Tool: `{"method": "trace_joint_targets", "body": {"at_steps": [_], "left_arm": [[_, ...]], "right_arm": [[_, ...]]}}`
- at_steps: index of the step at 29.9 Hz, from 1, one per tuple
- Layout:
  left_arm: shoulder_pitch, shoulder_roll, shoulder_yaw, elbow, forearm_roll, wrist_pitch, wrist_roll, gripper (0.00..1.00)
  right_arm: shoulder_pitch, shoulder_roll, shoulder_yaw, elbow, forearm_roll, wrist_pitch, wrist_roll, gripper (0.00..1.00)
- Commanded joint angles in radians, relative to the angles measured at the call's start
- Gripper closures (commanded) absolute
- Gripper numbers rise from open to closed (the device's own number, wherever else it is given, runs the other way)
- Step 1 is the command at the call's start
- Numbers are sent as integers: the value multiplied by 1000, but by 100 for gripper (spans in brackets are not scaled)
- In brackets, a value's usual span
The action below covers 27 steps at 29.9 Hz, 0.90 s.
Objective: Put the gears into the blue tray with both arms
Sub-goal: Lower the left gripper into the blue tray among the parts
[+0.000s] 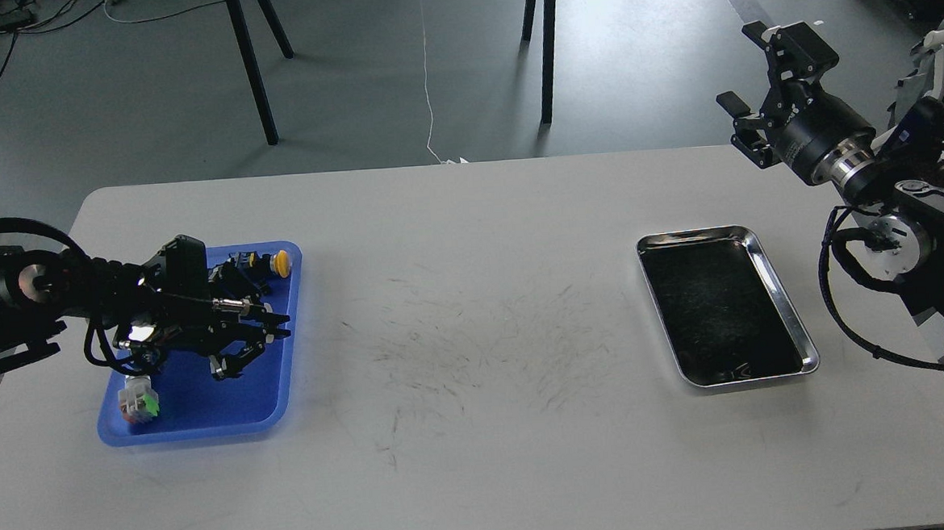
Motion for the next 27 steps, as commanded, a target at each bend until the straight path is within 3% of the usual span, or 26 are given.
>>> {"method": "trace_joint_targets", "body": {"at_steps": [1,27], "left_arm": [[1,-1,5,10,13,1,0,87],[2,8,50,52,79,-1,0,83]], "right_arm": [[-1,0,0,0,0,0,0,3],[-19,-12,1,4,0,0,0,3]]}}
